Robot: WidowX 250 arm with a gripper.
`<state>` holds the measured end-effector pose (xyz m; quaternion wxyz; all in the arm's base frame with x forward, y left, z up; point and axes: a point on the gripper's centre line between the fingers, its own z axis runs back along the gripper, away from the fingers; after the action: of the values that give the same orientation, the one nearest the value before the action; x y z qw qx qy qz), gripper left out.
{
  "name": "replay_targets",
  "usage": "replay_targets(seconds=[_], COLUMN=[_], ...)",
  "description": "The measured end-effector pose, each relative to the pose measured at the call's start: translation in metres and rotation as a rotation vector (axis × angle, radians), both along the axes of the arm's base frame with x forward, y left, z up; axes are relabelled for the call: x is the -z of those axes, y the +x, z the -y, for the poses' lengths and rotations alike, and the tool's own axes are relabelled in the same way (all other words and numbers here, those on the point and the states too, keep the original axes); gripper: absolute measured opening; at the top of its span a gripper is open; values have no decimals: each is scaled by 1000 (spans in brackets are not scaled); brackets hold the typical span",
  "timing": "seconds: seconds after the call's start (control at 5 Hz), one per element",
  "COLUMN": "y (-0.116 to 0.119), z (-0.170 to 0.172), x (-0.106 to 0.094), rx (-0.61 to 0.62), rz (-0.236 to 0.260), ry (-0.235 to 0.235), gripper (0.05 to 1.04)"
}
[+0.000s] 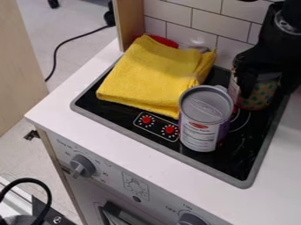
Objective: Push the can to the upper side of the burner
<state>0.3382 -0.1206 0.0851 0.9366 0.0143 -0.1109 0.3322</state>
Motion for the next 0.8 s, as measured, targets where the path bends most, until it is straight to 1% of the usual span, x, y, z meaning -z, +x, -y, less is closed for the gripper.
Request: replay_targets(seconds=[0.2, 0.4, 0.6, 0.8], y=[-7, -27, -47, -60], z=[2, 5, 10, 11], x=[-5, -27, -38, -41], rx=[17, 41, 78, 101], rz=[-22, -35, -58, -87], ry=[-21, -46, -50, -40], gripper=[998, 998, 998, 998])
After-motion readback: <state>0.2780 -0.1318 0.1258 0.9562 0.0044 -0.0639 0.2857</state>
